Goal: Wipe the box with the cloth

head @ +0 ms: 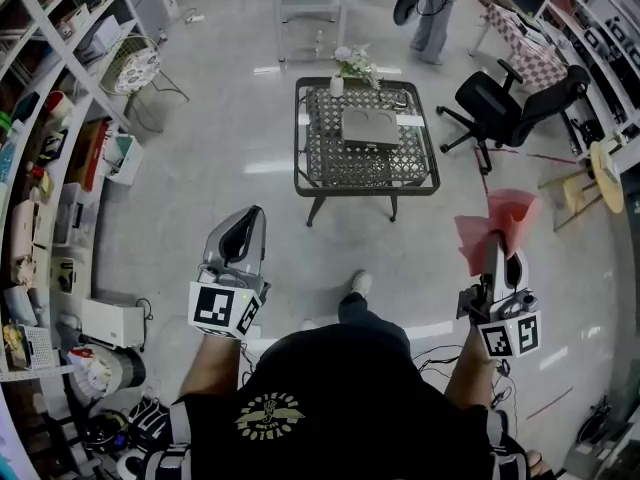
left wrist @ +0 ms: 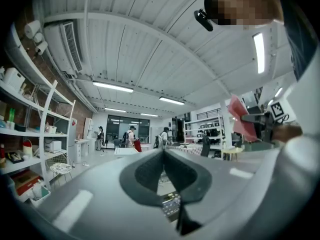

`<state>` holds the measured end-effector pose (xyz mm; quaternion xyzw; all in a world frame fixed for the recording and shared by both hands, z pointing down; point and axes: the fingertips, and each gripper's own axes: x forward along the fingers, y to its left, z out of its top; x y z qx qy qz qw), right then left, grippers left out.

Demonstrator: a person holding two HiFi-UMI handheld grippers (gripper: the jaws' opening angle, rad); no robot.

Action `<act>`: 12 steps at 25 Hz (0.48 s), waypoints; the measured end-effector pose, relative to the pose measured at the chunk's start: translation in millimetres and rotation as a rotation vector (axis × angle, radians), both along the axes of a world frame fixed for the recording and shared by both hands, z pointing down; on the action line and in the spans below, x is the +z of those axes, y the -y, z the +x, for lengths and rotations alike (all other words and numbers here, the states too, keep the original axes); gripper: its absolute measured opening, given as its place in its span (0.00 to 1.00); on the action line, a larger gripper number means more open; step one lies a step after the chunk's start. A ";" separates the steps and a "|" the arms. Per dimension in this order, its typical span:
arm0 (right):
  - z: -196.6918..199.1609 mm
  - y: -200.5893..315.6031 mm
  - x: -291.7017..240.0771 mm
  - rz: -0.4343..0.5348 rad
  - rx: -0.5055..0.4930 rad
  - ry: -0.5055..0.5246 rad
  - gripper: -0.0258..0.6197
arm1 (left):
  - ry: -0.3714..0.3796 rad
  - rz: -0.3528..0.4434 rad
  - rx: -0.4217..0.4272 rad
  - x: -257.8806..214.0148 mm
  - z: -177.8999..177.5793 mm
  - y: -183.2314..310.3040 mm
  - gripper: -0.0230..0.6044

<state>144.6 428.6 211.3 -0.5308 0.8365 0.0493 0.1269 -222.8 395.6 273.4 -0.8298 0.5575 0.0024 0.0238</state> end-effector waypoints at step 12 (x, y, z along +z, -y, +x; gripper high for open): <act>18.0 86.2 8.1 -0.013 -0.055 0.013 0.07 | 0.025 0.017 -0.040 -11.5 16.8 77.6 0.04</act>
